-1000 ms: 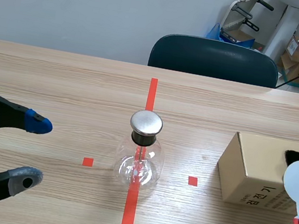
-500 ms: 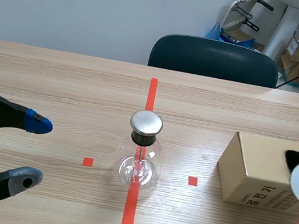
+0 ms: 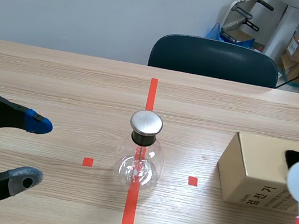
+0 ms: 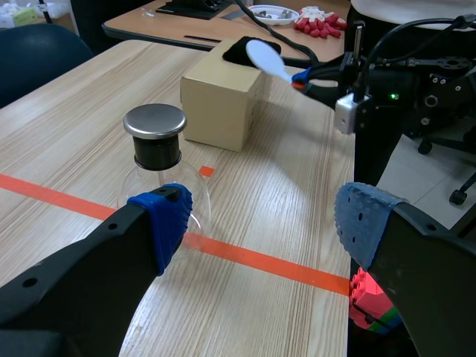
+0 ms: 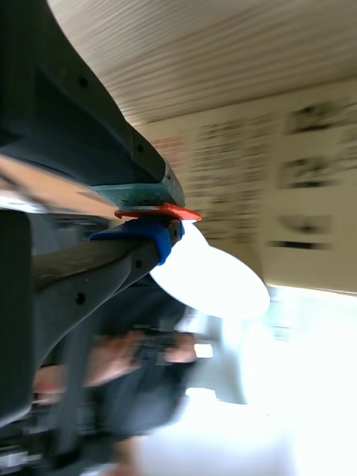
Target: Do the electroscope experiment
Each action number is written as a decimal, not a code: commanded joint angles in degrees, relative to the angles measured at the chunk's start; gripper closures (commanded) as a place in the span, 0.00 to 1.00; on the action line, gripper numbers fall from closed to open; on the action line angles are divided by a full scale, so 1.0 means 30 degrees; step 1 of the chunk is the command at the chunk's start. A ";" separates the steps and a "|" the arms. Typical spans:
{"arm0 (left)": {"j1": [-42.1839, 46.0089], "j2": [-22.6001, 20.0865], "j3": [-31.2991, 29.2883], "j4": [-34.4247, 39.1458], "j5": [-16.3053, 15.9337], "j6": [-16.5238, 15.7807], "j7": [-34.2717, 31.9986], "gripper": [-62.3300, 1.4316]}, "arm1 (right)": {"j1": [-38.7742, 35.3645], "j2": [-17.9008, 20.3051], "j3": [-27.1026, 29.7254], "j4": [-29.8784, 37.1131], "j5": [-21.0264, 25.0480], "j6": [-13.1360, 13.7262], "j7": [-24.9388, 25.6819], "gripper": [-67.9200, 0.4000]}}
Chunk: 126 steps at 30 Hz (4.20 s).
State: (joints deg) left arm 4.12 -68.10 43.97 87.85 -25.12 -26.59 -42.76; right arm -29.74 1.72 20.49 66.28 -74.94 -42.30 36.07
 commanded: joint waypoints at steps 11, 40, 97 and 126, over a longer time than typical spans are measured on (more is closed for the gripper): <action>-0.0066 -0.0058 -0.0124 0.0255 -0.0131 0.0095 -0.0393 0.30 | -0.0029 0.0226 0.0073 0.0277 0.0102 -0.0852 -0.5821 0.98; -0.0066 -0.0051 -0.0124 0.0255 -0.0131 0.0095 -0.0393 0.30 | -0.0036 0.0211 0.0080 0.0284 0.0197 -0.0852 -0.5515 0.98; -0.0066 -0.0058 -0.0124 0.0255 -0.0124 0.0095 -0.0386 0.30 | -0.0554 -0.0153 0.0036 0.1144 -0.0430 -0.0852 -0.6018 0.98; -0.0066 -0.0058 -0.0124 0.0255 -0.0124 0.0102 -0.0379 0.30 | -0.0517 -0.0146 0.0036 0.1144 -0.0452 -0.0852 -0.3257 0.98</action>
State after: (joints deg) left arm 4.12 -68.10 43.97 87.85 -25.12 -26.20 -42.76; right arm -31.33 0.64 20.49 69.23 -76.31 -42.02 26.52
